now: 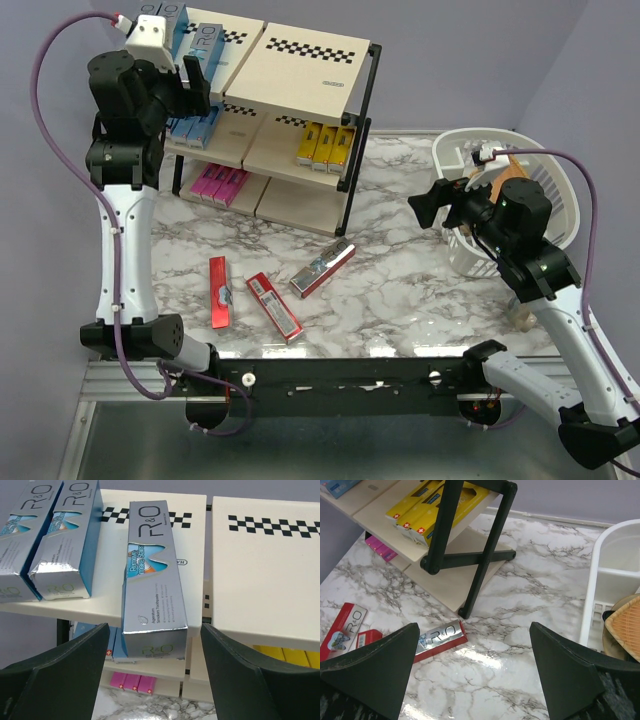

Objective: Place and organize the toothpastes onto the shelf
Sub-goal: Adjust the toothpaste on the shelf.

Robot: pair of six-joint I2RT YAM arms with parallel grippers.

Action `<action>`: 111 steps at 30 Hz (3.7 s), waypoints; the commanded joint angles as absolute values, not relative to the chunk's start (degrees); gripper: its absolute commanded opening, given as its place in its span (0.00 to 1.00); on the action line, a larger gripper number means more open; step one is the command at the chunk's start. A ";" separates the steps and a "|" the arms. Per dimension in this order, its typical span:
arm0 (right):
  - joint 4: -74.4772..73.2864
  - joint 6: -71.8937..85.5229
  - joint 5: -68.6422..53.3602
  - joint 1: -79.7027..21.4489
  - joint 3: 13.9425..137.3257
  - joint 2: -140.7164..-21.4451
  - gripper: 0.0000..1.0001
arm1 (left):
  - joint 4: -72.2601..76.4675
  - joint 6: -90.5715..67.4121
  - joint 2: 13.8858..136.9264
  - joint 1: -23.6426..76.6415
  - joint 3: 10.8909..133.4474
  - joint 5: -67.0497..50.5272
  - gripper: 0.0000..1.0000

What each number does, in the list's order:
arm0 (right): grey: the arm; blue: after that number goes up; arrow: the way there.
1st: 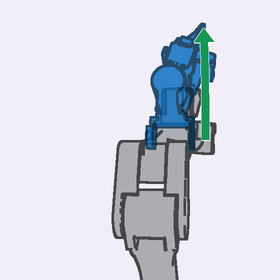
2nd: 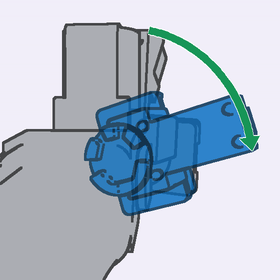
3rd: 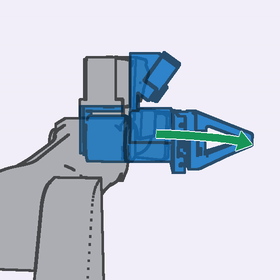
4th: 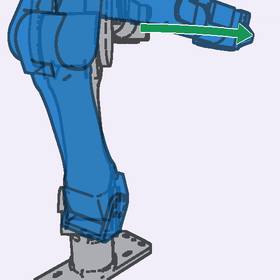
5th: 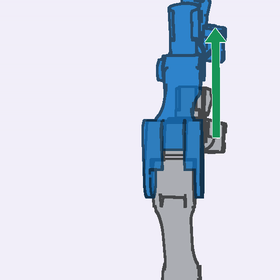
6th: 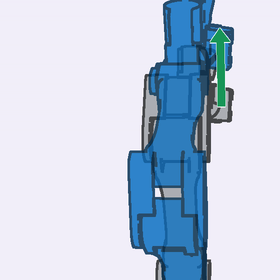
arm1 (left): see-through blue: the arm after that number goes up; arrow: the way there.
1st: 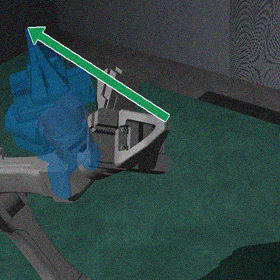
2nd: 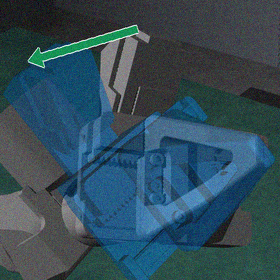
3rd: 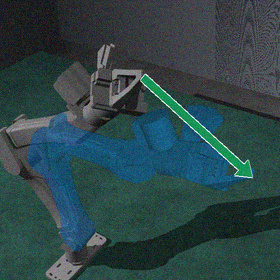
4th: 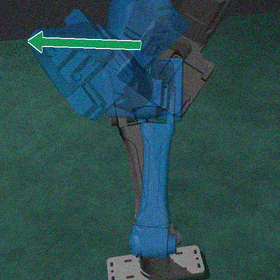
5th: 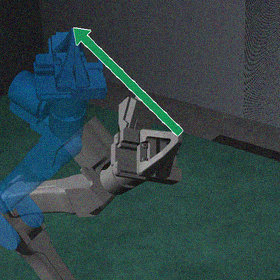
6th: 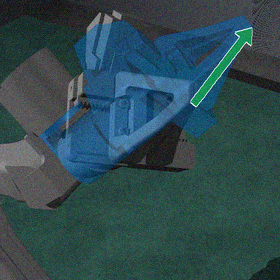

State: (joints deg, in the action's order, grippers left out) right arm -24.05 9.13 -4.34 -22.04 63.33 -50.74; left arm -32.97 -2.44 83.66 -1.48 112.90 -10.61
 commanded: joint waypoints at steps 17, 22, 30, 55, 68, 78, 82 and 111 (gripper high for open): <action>-23.47 7.56 -3.16 -21.88 63.02 -51.50 1.00 | -33.49 -0.26 92.19 -0.18 124.01 -4.92 0.56; -23.47 7.30 -2.90 -21.88 63.02 -51.68 1.00 | -33.40 -0.35 93.51 -0.09 124.89 -5.01 0.56; -23.73 7.03 -2.37 -21.88 63.46 -52.12 1.00 | -33.13 -3.34 90.97 -0.09 127.97 -2.11 0.69; -23.20 7.56 -3.69 -21.89 62.84 -51.24 1.00 | -41.75 -5.71 89.38 -0.17 124.80 0.09 0.87; -22.94 7.30 -3.08 -21.97 62.49 -50.89 1.00 | -41.49 -7.38 91.85 1.93 127.35 -2.11 0.86; -23.03 7.29 -2.81 -21.88 62.75 -51.33 1.00 | -40.78 -7.21 92.28 1.93 128.14 0.26 0.80; -22.94 7.21 -2.90 -21.88 62.67 -51.33 1.00 | -41.83 -6.07 93.16 1.93 127.97 3.25 0.76; -22.94 7.03 -2.72 -21.97 63.02 -52.29 1.00 | -38.32 -0.26 99.14 1.58 130.61 14.41 0.74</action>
State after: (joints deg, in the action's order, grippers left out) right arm -23.97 7.81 -3.70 -22.04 62.94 -51.77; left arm -35.99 -2.00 97.54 1.89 130.06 11.22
